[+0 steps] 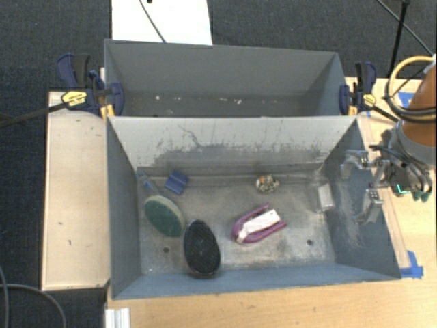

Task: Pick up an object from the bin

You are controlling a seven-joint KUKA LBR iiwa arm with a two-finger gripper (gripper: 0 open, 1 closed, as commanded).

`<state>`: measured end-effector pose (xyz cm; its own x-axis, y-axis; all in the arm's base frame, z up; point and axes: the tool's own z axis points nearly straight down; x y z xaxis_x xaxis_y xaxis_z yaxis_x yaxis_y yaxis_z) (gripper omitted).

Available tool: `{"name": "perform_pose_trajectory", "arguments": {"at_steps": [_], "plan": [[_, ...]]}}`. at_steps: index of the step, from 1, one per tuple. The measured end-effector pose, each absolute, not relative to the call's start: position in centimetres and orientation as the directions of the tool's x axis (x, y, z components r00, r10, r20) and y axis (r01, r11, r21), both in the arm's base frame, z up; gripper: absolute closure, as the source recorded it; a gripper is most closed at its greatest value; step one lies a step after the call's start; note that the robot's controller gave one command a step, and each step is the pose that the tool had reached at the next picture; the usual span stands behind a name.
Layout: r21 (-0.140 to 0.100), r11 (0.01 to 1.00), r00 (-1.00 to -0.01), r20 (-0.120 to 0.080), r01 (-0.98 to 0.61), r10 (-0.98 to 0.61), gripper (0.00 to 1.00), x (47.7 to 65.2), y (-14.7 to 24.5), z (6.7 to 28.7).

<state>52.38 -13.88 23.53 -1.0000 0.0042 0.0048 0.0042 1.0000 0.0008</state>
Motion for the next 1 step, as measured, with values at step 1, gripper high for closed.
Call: {"name": "perform_pose_trajectory", "arguments": {"at_steps": [1], "plan": [[0.003,0.992,-0.992,0.004,-0.13,-0.13,0.0,52.69,-8.37,13.09]]}}
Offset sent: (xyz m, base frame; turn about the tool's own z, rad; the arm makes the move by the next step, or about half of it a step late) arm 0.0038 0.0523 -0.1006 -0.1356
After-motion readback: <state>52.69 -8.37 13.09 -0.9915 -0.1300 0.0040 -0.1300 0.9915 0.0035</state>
